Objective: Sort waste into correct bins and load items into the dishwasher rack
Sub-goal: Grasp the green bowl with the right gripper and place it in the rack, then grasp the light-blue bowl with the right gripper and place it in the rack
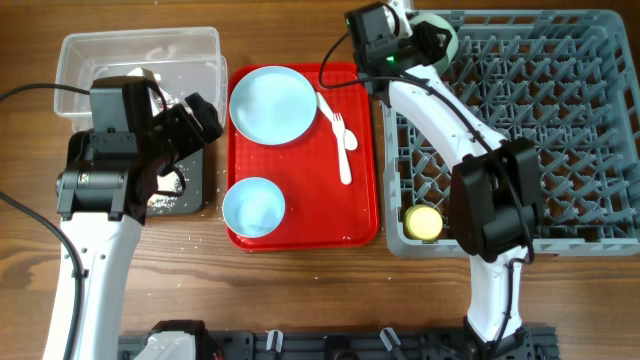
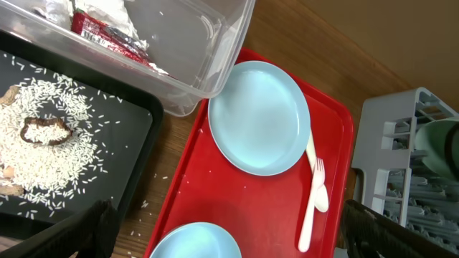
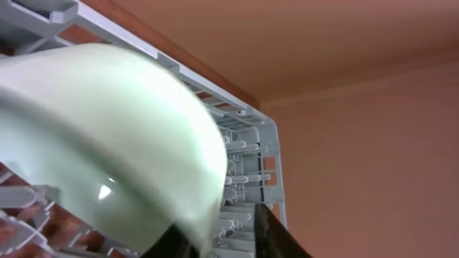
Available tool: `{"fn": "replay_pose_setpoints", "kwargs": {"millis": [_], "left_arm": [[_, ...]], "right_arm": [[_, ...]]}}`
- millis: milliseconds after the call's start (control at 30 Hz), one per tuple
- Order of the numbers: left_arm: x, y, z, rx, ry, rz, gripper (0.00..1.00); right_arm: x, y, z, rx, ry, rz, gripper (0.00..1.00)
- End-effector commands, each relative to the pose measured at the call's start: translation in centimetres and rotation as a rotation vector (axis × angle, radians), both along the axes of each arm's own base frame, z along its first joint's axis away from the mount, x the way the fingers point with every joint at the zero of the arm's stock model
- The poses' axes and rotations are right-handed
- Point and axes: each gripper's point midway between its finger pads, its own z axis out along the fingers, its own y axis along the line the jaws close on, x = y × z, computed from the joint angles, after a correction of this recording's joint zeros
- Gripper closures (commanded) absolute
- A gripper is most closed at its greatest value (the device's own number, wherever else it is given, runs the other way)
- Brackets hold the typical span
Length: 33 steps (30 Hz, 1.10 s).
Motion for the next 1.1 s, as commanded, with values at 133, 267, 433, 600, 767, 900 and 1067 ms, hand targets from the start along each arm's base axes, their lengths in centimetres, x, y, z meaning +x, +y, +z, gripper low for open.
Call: {"fn": "replay_pose_setpoints", "kwargs": {"millis": [133, 267, 433, 600, 767, 900, 1067], "left_arm": [[0.0, 0.3, -0.3, 0.006, 0.009, 0.009, 0.00], [0.0, 0.3, -0.3, 0.006, 0.009, 0.009, 0.00], [0.0, 0.3, -0.3, 0.006, 0.009, 0.009, 0.00], [0.0, 0.3, -0.3, 0.006, 0.009, 0.009, 0.00], [0.0, 0.3, -0.3, 0.006, 0.009, 0.009, 0.00], [0.0, 0.3, -0.3, 0.006, 0.009, 0.009, 0.00], [0.0, 0.3, -0.3, 0.006, 0.009, 0.009, 0.00]], "right_arm": [[-0.4, 1.8, -1.3, -0.016, 0.029, 0.031, 0.33], [-0.5, 4.3, -2.0, 0.022, 0.049, 0.099, 0.27], [-0.6, 8.1, -3.0, 0.114, 0.082, 0.218, 0.24], [-0.6, 10.4, 1.0, 0.318, -0.014, 0.296, 0.21], [-7.2, 19.6, 2.2, 0.999, 0.244, 0.570, 0.00], [-15.7, 26.3, -0.3, 1.561, 0.641, 0.449, 0.02], [-21.2, 27.4, -7.6, 1.575, 0.769, 0.178, 0.15]]}}
